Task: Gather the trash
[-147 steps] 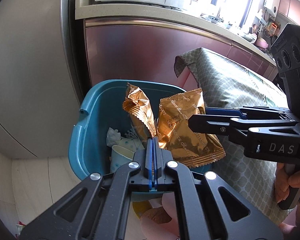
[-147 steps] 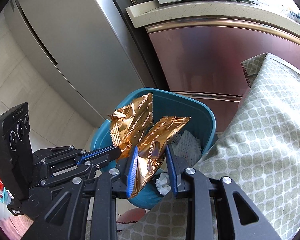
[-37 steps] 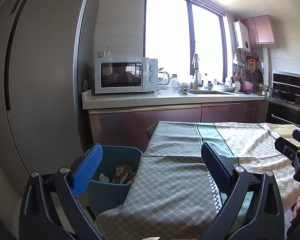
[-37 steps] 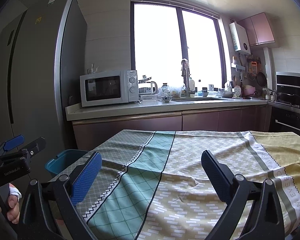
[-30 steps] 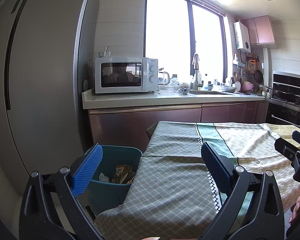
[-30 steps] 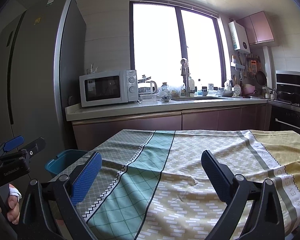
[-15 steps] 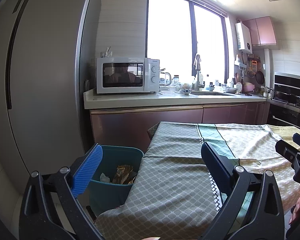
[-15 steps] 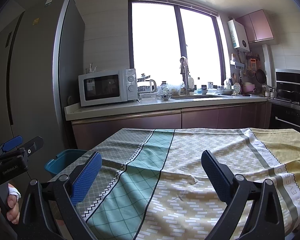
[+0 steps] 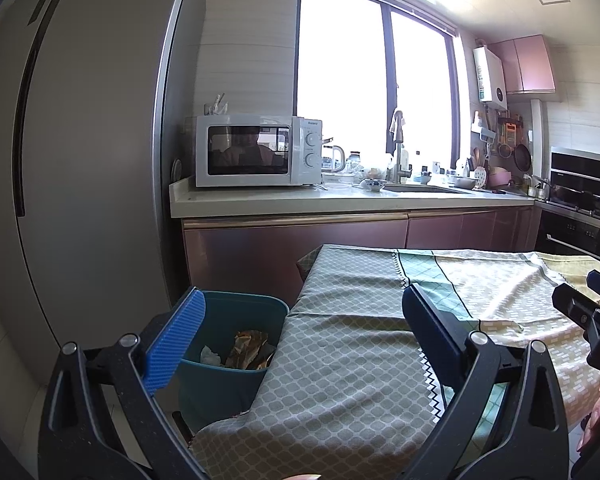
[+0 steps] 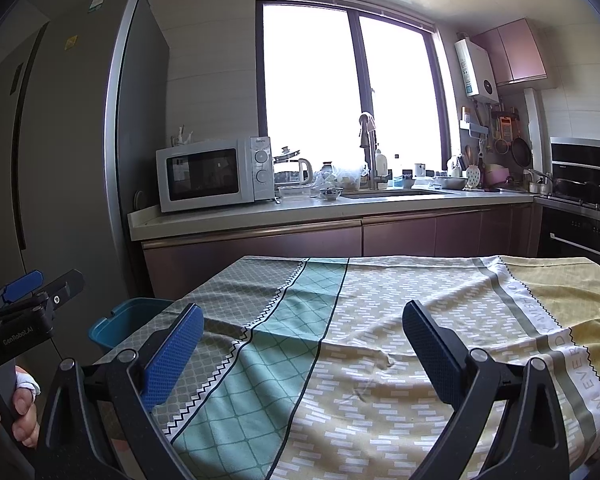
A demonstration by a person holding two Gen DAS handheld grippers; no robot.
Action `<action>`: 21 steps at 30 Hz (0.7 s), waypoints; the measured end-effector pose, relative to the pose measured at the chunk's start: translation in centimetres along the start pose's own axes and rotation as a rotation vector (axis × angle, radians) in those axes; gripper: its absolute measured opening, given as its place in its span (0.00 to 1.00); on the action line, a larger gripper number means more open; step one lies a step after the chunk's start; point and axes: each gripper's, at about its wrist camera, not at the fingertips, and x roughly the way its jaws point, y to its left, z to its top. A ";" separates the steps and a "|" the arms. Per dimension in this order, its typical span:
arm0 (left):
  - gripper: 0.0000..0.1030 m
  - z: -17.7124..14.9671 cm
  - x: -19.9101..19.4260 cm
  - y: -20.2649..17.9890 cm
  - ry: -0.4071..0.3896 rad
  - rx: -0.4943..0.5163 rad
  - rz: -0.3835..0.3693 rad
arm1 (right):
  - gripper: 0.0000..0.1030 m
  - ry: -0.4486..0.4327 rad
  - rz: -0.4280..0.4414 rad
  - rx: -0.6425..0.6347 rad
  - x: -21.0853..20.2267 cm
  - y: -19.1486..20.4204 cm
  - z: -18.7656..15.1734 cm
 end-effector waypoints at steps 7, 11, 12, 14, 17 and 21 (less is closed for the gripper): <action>0.94 0.1 0.0 -0.2 -0.003 0.006 0.000 | 0.94 0.000 -0.002 0.004 0.0 -0.2 0.0; 0.94 0.1 0.0 -0.2 -0.004 0.004 0.000 | 0.94 -0.001 -0.002 0.005 0.0 -0.3 0.0; 0.94 0.1 0.0 -0.2 -0.004 0.004 0.000 | 0.94 -0.001 -0.003 0.006 0.0 -0.3 0.0; 0.94 0.1 0.1 -0.2 -0.003 0.005 0.000 | 0.94 -0.001 -0.003 0.005 -0.1 -0.3 0.0; 0.94 0.1 0.0 -0.3 -0.002 0.005 0.000 | 0.94 -0.003 -0.003 0.007 -0.1 -0.4 0.1; 0.94 0.1 0.0 -0.3 -0.001 0.005 0.000 | 0.94 -0.003 -0.006 0.007 -0.1 -0.3 0.0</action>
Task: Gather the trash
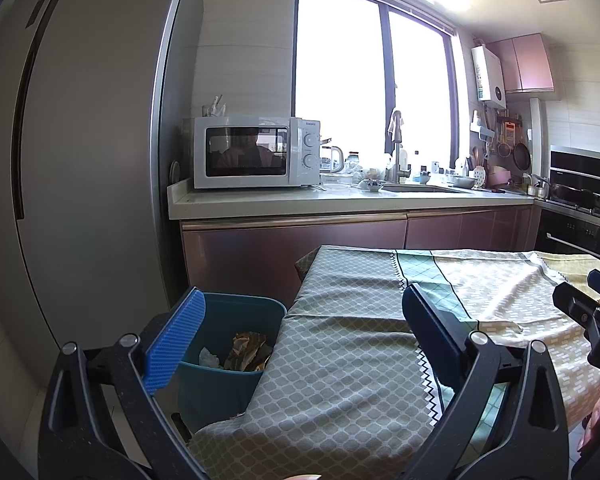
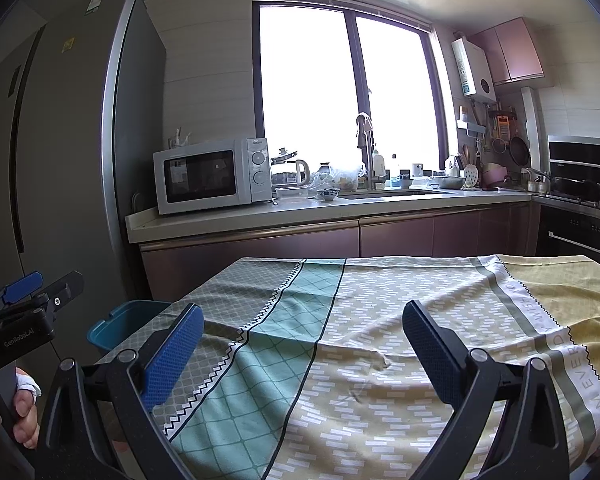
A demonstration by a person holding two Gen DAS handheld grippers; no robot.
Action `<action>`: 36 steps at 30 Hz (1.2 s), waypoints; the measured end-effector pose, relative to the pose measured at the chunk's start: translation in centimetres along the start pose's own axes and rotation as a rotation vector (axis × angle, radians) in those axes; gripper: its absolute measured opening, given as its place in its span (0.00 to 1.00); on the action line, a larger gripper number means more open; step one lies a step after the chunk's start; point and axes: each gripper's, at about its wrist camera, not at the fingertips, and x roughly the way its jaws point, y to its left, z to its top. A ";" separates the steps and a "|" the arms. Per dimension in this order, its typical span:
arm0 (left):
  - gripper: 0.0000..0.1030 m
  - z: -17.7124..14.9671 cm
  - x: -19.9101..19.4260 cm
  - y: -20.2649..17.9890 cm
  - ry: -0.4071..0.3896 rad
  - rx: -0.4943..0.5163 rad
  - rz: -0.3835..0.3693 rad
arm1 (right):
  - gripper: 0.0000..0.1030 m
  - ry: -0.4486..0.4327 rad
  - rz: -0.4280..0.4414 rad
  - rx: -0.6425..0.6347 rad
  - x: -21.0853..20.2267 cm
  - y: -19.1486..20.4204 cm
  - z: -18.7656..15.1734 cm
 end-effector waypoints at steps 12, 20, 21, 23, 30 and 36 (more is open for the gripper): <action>0.94 -0.1 0.2 -0.3 0.002 0.001 -0.003 | 0.94 -0.003 -0.001 0.001 -0.1 -0.1 0.1; 0.94 -0.1 0.2 -0.4 0.001 0.001 -0.003 | 0.94 -0.005 -0.004 0.001 0.0 -0.2 0.2; 0.94 -0.1 0.2 -0.4 0.002 0.001 -0.004 | 0.94 -0.006 -0.004 0.001 0.0 -0.2 0.3; 0.94 -0.1 0.2 -0.4 0.002 0.002 -0.003 | 0.94 -0.006 -0.004 0.001 0.1 -0.3 0.3; 0.94 -0.1 0.2 -0.5 0.002 0.002 -0.002 | 0.94 -0.007 -0.006 0.001 0.1 -0.3 0.3; 0.94 -0.1 0.2 -0.4 0.003 0.002 -0.002 | 0.94 -0.005 -0.008 0.001 0.1 -0.3 0.3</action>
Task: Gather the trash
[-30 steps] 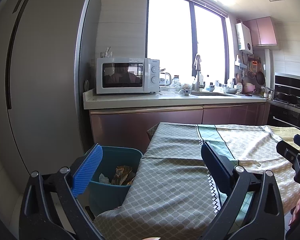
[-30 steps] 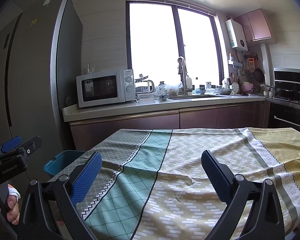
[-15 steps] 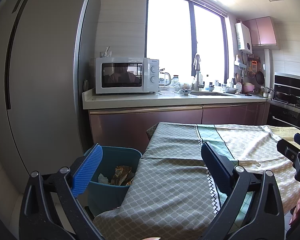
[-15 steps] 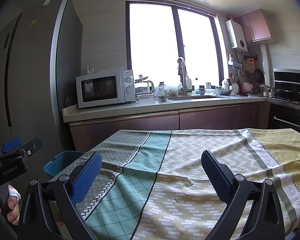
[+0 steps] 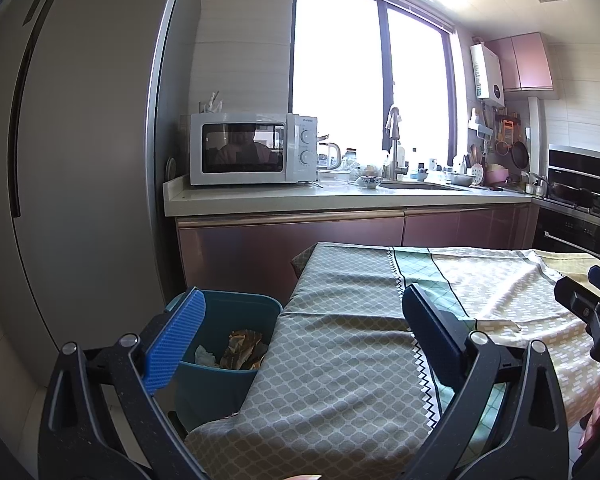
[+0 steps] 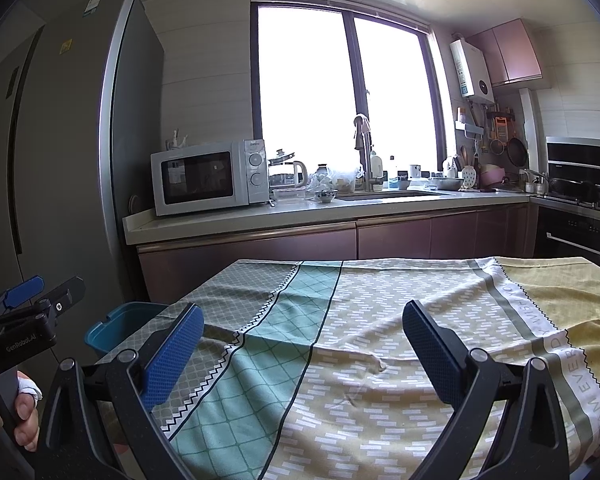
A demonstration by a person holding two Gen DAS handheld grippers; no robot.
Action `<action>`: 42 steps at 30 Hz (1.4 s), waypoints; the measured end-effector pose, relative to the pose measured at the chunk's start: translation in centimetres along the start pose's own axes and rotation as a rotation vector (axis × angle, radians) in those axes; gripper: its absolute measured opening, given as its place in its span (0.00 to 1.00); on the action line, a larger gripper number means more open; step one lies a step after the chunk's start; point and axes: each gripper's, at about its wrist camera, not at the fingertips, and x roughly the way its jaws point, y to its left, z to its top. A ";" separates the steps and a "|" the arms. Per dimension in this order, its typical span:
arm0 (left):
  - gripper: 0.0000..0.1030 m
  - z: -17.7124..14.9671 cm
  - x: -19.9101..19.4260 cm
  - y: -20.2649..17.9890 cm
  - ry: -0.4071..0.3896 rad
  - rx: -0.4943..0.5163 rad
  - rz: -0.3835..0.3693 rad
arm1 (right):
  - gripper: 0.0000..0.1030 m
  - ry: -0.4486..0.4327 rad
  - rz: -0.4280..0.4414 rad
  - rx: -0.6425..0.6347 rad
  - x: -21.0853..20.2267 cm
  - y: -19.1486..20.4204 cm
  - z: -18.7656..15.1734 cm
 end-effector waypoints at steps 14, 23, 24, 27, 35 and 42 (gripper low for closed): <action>0.94 -0.3 0.3 -0.3 0.005 -0.001 -0.002 | 0.94 0.003 -0.002 0.004 0.1 -0.1 -0.1; 0.94 -0.6 0.5 -0.6 0.011 -0.001 -0.005 | 0.94 0.006 -0.004 0.006 0.2 0.0 -0.1; 0.94 -0.7 0.5 -0.7 0.011 -0.001 -0.004 | 0.94 0.008 -0.003 0.006 0.2 0.0 -0.1; 0.94 -0.7 0.5 -0.7 0.011 -0.001 -0.004 | 0.94 0.008 -0.003 0.007 0.2 0.0 -0.1; 0.94 -0.7 0.5 -0.7 0.013 -0.001 -0.006 | 0.94 0.007 -0.005 0.008 0.2 0.0 -0.2; 0.94 -1.1 0.9 -0.6 0.021 -0.003 -0.006 | 0.94 0.008 -0.006 0.009 0.3 -0.1 -0.2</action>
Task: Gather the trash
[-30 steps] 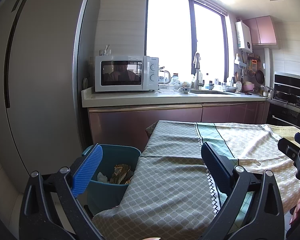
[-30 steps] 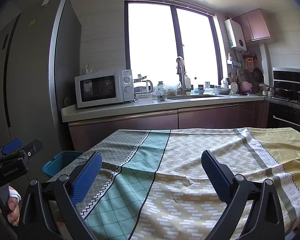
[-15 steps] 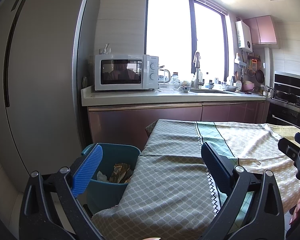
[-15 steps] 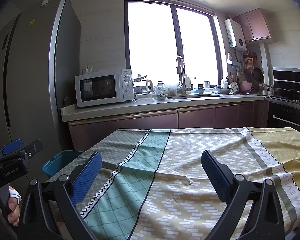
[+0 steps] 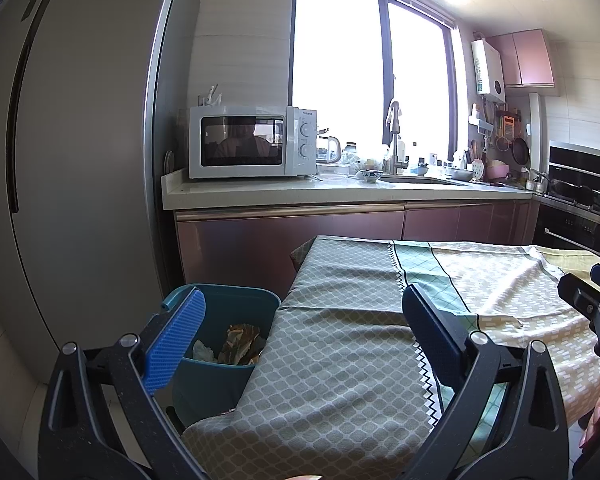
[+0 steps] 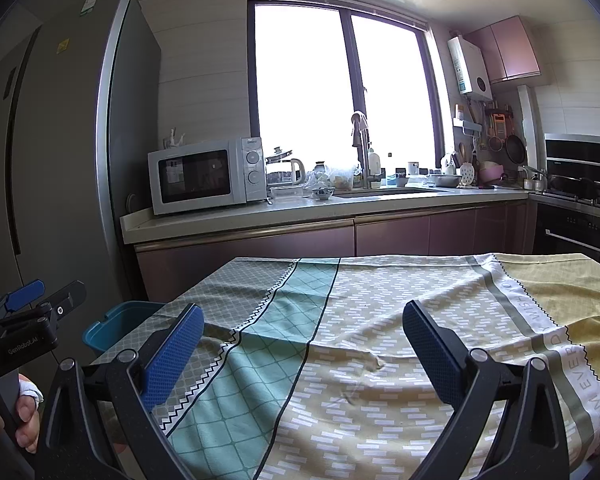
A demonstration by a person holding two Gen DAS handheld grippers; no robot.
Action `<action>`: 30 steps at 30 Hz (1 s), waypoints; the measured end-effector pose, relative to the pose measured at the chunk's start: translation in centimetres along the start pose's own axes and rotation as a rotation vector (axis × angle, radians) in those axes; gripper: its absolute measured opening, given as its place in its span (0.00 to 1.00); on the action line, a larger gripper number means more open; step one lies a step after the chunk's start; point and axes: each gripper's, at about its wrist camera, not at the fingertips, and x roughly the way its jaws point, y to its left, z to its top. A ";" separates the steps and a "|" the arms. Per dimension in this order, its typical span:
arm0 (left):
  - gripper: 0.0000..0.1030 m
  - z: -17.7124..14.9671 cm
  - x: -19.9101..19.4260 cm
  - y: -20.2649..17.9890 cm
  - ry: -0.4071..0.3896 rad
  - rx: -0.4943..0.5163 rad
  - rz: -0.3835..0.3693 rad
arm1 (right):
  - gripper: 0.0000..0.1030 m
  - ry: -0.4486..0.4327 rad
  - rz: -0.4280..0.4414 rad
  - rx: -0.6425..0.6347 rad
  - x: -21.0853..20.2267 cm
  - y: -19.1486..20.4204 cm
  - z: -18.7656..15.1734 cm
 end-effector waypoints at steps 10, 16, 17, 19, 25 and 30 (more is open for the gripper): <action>0.94 0.0 0.6 0.2 0.017 -0.005 0.009 | 0.94 0.000 -0.004 0.003 0.0 -0.1 -0.1; 0.94 -0.1 0.7 0.2 0.018 -0.003 0.009 | 0.94 0.003 -0.008 0.007 0.1 -0.1 -0.2; 0.94 -0.1 0.7 0.2 0.019 -0.004 0.009 | 0.94 0.002 -0.008 0.007 0.1 -0.1 -0.2; 0.94 0.0 0.8 0.2 0.021 -0.002 0.009 | 0.94 0.003 -0.008 0.007 0.1 -0.1 -0.2; 0.94 -0.1 1.0 0.1 0.024 0.001 0.010 | 0.94 0.005 -0.010 0.010 0.2 -0.2 -0.1; 0.94 -0.1 1.3 0.0 0.028 0.004 0.010 | 0.94 0.006 -0.008 0.012 0.3 -0.2 -0.1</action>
